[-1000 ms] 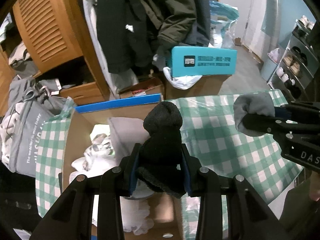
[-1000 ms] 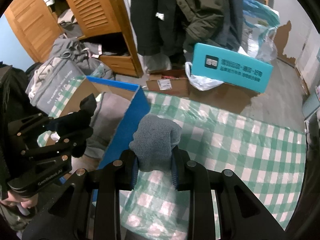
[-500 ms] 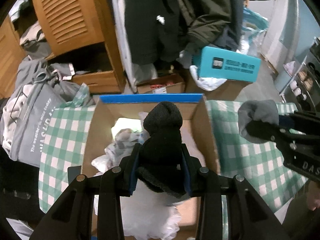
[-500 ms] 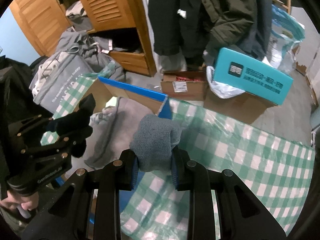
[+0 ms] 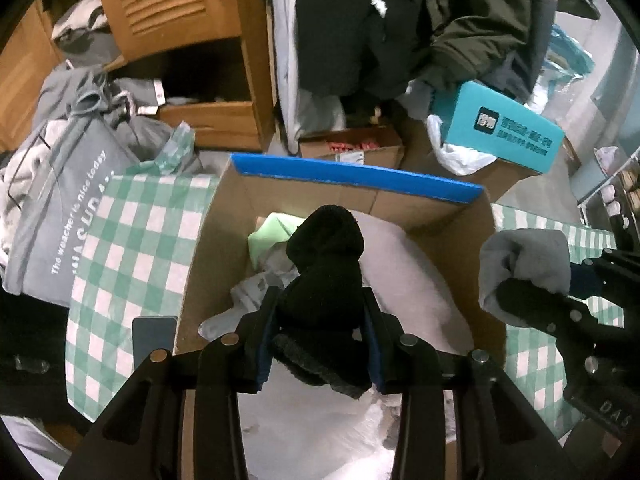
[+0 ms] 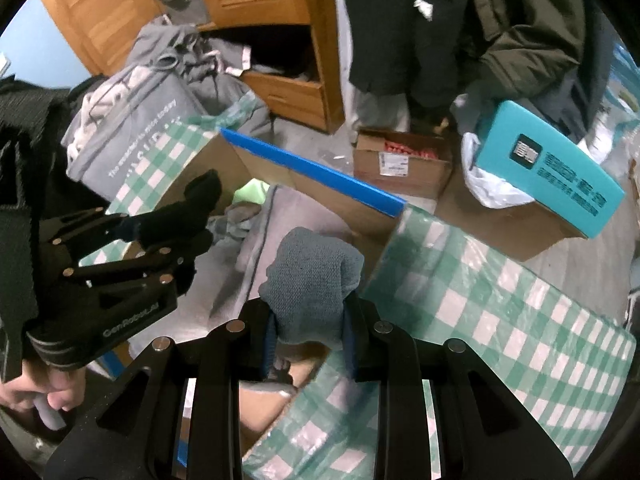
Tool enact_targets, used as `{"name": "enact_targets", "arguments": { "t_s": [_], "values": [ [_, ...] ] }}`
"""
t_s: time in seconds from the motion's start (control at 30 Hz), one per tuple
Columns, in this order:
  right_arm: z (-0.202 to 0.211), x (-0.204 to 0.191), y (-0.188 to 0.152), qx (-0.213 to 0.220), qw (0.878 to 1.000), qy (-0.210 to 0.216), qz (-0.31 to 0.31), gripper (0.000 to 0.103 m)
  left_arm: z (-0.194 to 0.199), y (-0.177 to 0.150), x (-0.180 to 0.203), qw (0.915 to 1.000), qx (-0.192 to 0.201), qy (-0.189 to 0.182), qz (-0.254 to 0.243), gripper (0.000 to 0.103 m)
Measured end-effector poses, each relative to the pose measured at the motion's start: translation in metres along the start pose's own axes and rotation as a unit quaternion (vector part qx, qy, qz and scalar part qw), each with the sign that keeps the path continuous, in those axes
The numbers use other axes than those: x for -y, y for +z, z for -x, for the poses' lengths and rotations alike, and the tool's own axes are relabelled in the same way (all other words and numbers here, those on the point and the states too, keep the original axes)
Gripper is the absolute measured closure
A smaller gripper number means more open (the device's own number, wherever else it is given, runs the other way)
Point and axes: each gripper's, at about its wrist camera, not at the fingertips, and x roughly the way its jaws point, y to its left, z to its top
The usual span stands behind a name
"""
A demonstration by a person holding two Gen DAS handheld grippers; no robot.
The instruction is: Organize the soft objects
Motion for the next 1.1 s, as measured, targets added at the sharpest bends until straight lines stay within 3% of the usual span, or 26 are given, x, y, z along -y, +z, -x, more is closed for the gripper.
{"name": "enact_targets", "arguments": {
  "t_s": [0.13,0.2,0.27,0.43,0.5,0.67,0.8,1.1],
  "values": [
    [-0.008,-0.005,0.005,-0.005,1.0,0.009,0.012,0.075,-0.004,0.002,-0.003,1.0,-0.005,-0.003,0.007,0.054],
    [-0.009,-0.006,0.007,-0.005,1.0,0.008,0.016,0.072,-0.003,0.004,-0.004,1.0,-0.001,0.002,0.009,0.034],
    [-0.008,-0.007,0.009,0.002,1.0,0.002,0.018,0.071,0.0,0.005,-0.006,0.9999,0.006,0.011,0.009,0.029],
    [0.001,-0.005,0.009,0.019,1.0,0.002,0.017,0.048,0.01,0.0,-0.015,0.9995,0.012,0.026,0.012,0.028],
    [0.006,-0.002,0.009,0.025,1.0,0.004,0.013,0.044,0.016,-0.002,-0.018,0.9994,0.013,0.027,0.017,0.028],
    [0.019,0.005,0.008,0.038,0.999,0.007,0.0,0.042,0.034,-0.004,-0.02,0.9989,0.029,0.033,0.017,0.028],
    [0.035,0.007,0.003,0.05,0.999,0.008,-0.01,0.037,0.05,-0.007,-0.02,0.9988,0.037,0.024,0.021,0.024],
    [0.076,0.004,-0.019,0.068,0.998,-0.007,-0.005,0.034,0.086,-0.026,-0.003,0.9985,0.054,0.007,-0.002,0.023]
  ]
}}
